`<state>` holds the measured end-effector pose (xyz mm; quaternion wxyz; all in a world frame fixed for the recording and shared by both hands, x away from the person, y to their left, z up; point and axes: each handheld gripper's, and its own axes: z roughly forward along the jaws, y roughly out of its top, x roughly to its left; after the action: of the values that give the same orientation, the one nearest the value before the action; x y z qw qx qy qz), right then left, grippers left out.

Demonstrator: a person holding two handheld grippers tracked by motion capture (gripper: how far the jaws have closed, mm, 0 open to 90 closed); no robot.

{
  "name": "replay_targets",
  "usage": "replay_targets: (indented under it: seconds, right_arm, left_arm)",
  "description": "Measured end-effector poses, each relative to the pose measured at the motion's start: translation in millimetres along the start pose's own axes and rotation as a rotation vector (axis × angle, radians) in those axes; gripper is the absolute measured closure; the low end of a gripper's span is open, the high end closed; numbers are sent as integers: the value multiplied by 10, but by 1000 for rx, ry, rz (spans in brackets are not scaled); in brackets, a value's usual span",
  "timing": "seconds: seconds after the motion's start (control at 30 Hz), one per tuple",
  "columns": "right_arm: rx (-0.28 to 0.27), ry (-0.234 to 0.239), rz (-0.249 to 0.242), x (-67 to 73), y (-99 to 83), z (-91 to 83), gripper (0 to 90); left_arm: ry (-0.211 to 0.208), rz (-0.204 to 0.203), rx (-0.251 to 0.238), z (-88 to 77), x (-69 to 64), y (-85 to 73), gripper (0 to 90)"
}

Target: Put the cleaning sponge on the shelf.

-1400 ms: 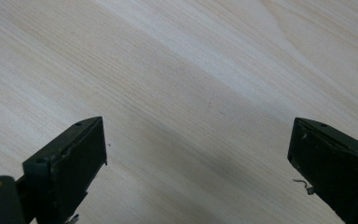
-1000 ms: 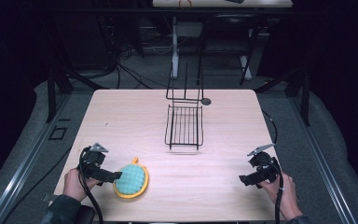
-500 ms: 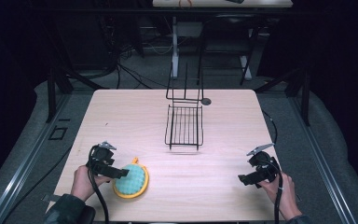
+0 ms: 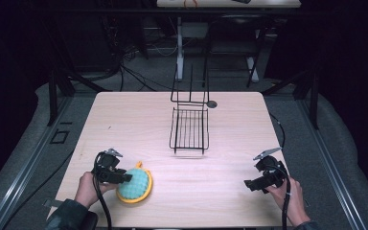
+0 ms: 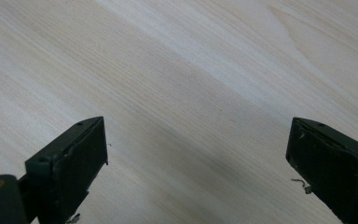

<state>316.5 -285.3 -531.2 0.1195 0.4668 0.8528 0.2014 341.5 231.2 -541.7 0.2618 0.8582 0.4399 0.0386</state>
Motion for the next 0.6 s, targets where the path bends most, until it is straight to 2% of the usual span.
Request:
replay_targets:
  seconds: [0.03, 0.23, 0.3, 0.4, 0.47, 0.6]
  right_arm:
    - [1, 0, 1, 1, 1, 0, 47]
    - [-5, 2, -5, 10, 2, 3, 48]
    - [-6, 6, -7, 16, 3, 2, 48]
    - [-5, 5, -8, 16, 3, 4, 48]
    - [-5, 6, -7, 18, 3, 0, 48]
    - [-5, -5, -5, 15, -1, -8, 48]
  left_arm:
    - [2, -10, -4, 4, -6, -3, 654]
    - [29, -8, -10, 11, -25, -1, 733]
    - [43, 6, -12, 13, -22, 4, 776]
    - [49, 10, -17, 16, -29, 5, 796]
    - [80, 39, -25, 13, -52, 3, 821]
    - [93, 60, -38, 10, -68, 2, 848]
